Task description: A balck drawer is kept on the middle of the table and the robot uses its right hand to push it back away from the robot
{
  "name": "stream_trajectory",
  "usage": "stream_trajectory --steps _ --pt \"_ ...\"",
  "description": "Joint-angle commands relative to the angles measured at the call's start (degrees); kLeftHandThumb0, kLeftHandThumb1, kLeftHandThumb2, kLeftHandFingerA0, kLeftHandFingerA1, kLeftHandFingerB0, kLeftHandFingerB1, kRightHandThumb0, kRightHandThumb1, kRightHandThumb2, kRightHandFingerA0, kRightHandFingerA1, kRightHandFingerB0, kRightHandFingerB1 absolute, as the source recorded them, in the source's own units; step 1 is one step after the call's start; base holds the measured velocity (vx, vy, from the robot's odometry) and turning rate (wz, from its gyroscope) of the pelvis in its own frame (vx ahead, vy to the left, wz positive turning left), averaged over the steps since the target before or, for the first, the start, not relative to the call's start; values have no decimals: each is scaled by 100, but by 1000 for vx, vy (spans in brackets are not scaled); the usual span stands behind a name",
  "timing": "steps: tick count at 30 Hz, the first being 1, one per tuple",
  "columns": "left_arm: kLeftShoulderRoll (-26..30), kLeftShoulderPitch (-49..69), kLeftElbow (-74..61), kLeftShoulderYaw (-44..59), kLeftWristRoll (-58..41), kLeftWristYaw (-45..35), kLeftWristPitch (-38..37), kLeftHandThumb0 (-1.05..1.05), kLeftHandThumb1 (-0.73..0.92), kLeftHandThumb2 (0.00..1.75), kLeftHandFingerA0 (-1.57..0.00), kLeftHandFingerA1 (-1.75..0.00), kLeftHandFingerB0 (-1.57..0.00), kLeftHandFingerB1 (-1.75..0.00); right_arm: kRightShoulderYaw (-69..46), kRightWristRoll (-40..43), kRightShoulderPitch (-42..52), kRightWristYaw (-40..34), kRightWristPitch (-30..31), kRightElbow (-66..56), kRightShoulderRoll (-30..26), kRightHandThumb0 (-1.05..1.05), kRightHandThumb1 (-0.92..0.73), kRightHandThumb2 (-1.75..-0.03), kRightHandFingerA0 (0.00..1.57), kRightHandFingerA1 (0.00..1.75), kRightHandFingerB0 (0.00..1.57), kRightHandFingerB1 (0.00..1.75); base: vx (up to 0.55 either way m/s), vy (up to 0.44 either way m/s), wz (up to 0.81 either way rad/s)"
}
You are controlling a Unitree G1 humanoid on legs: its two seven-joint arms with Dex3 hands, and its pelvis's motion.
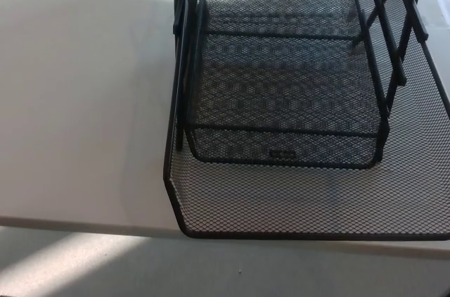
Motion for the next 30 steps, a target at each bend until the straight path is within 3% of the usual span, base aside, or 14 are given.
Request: stream_trajectory --steps 1,4,5,6,7,10,11,16,21,26,28,30 --pt "198 -100 238 -176 192 -438 -418 -61 73 63 -37 -35 -28 -31 199 -313 -55 257 -35 133 -228 -58 -60 -97 34 53 20 44 0 0 0" --pt "198 -127 271 -185 170 -473 -452 -56 74 62 -36 -35 -28 -31 125 -220 -30 206 -159 145 -248 -55 -58 -96 33 54 18 45 0 0 0" --pt "191 -137 296 -184 166 -471 -457 -57 74 62 -37 -35 -28 -31 49 -142 12 222 -214 86 -270 -56 -74 -62 39 37 32 32 0 0 0" --pt "183 -148 323 -183 164 -466 -461 -57 74 62 -37 -35 -28 -31 -41 -51 62 246 -273 11 -297 -56 -74 -62 39 37 32 32 0 0 0" --pt "182 -150 338 -180 159 -468 -471 -62 62 84 -30 -45 -24 -42 -168 66 159 238 -410 -119 -355 -53 -74 -61 46 39 38 34 0 0 0" --pt "176 -175 388 -174 165 -458 -484 -62 62 84 -31 -45 -24 -41 -572 352 506 294 -676 -647 -509 -54 -71 -62 46 41 37 35 0 0 0" --pt "180 -172 403 -163 158 -462 -515 -56 74 63 -39 -36 -29 -31 -804 580 809 509 -637 -1193 -629 -54 -72 -62 45 39 32 33 0 0 0" --pt "199 -151 400 -137 138 -450 -558 -57 74 62 -39 -36 -28 -31 -1141 799 1526 1050 -541 -2596 -1017 -57 -72 -63 45 39 30 32 0 0 0" --pt "169 -174 398 -142 141 -436 -514 -58 71 63 -38 -36 -29 -31 -1962 1593 3248 1900 -507 -6112 -1946 -57 -76 -62 44 37 34 32 0 0 0" --pt "181 -175 383 -186 187 -417 -573 -58 74 62 -41 -36 -29 -31 -2502 2670 3766 2591 -532 -7403 -2186 -56 -75 -63 42 37 31 31 0 0 0" --pt "180 -180 378 -181 182 -423 -556 -59 71 62 -40 -37 -28 -31 -2695 3647 3853 3125 -620 -7965 -2365 -56 -75 -63 43 36 30 31 0 0 0" --pt "183 -182 376 -181 184 -413 -556 -58 71 62 -41 -37 -28 -31 -2770 3998 3866 3334 -613 -8174 -2407 -56 -74 -63 43 37 29 31 0 0 0"
